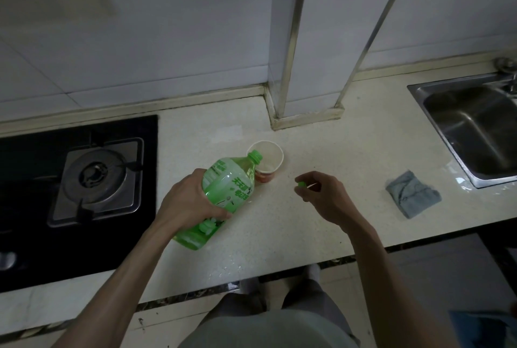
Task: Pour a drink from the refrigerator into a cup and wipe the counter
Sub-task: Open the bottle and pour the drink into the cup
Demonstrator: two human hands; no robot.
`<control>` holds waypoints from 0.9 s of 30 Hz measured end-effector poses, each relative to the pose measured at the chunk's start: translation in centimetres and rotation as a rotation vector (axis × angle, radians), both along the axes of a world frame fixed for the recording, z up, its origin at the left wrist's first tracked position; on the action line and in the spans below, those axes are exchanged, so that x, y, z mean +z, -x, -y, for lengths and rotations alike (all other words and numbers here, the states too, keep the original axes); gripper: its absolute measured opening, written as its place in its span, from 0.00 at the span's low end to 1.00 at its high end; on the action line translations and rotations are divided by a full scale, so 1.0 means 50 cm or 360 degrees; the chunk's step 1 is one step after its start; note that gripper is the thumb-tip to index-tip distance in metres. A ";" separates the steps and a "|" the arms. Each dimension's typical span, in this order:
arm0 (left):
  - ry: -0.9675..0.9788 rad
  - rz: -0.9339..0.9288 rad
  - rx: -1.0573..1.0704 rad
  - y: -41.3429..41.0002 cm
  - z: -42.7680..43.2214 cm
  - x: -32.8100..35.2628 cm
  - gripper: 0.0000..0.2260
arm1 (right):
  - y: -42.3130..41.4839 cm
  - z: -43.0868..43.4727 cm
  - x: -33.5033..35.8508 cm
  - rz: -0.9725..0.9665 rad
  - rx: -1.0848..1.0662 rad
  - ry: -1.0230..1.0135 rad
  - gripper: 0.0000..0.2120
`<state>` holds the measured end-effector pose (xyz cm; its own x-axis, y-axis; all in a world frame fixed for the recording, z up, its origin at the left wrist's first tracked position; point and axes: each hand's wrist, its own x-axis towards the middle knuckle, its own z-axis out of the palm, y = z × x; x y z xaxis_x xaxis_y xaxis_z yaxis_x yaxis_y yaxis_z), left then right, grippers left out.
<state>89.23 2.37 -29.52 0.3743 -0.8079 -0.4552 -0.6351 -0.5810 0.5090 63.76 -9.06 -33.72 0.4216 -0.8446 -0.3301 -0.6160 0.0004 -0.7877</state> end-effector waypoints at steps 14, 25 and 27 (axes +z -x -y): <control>0.0003 0.0023 -0.0021 0.003 -0.001 0.002 0.36 | -0.004 -0.007 0.001 0.0004 0.0021 -0.0008 0.12; -0.0010 0.0080 -0.0072 -0.004 0.012 0.008 0.37 | -0.001 -0.009 -0.003 -0.0002 0.0032 -0.0002 0.13; -0.0008 0.0094 -0.0081 -0.005 0.012 0.009 0.37 | -0.002 -0.008 -0.005 -0.0008 0.0041 0.0002 0.13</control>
